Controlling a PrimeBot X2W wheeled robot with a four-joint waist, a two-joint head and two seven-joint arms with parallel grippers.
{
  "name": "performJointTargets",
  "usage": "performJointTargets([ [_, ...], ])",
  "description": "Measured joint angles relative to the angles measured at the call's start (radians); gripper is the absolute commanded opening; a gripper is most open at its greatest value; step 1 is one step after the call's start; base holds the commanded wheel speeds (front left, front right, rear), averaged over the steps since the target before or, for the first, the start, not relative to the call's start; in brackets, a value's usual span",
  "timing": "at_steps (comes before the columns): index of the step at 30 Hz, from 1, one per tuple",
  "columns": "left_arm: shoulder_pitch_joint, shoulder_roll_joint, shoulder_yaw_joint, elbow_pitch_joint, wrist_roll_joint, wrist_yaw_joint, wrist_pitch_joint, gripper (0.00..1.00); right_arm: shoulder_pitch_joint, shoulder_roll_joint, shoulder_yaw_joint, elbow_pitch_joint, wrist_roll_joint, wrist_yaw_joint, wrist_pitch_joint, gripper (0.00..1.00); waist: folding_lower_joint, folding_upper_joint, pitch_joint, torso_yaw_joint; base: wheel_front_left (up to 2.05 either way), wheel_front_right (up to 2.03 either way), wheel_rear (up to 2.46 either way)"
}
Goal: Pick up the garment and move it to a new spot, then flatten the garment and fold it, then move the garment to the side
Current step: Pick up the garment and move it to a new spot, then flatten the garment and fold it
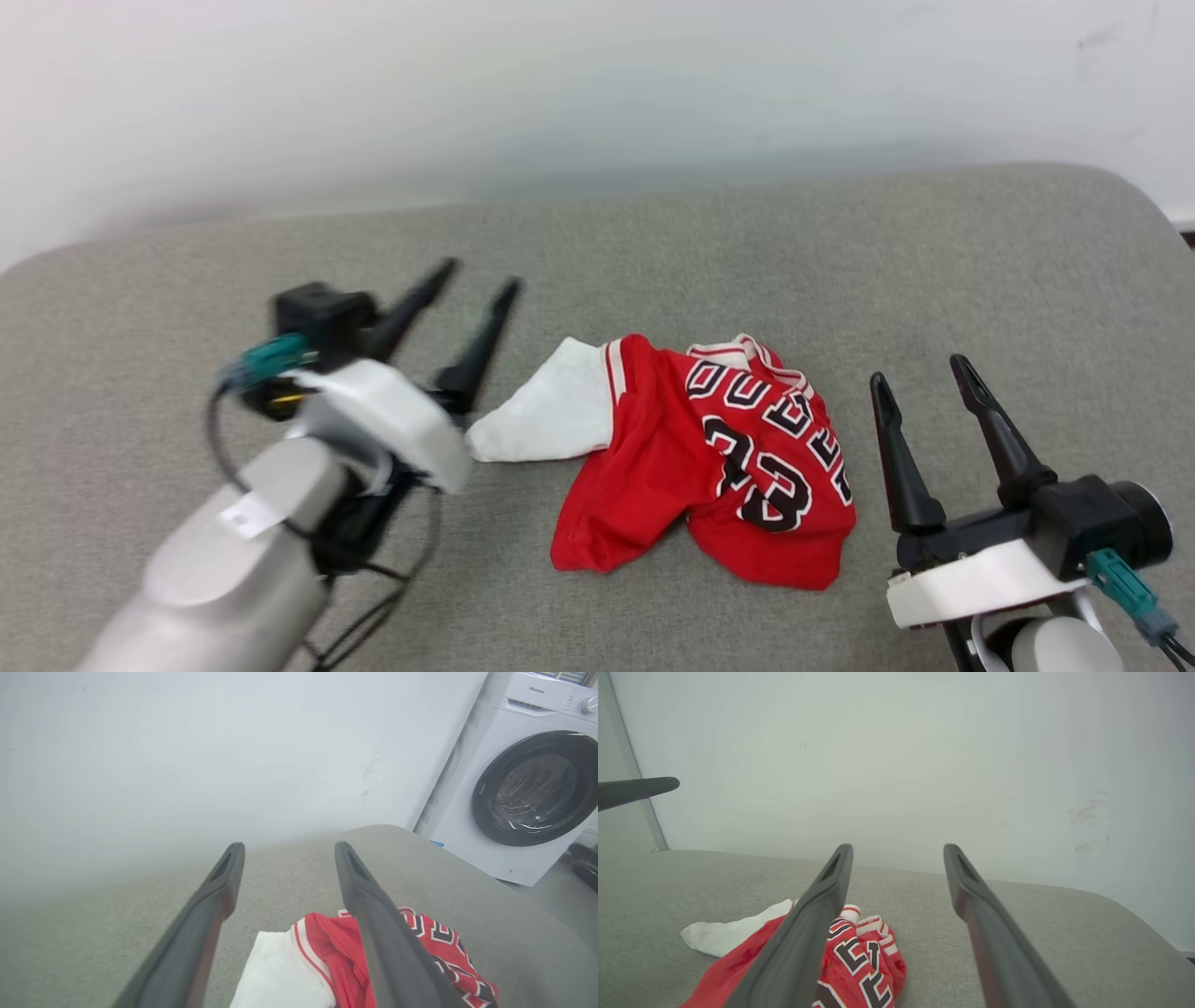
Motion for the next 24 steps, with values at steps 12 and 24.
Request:
performJointTargets([
  [12,0.439,0.013,0.393,-0.321,0.356,0.085,-0.019,1.00,0.042,0.000,-0.022,-0.029,0.000,0.000,0.000,1.00,0.0001,0.0000,-0.029,0.016,0.00,0.00,0.00],
  [24,0.632,-0.174,0.568,-0.342,0.487,-0.035,-0.019,1.00,0.051,0.000,-0.007,-0.042,0.009,0.000,0.000,1.00,0.0001,0.0000,-0.009,-0.012,0.00,0.00,0.00],
])
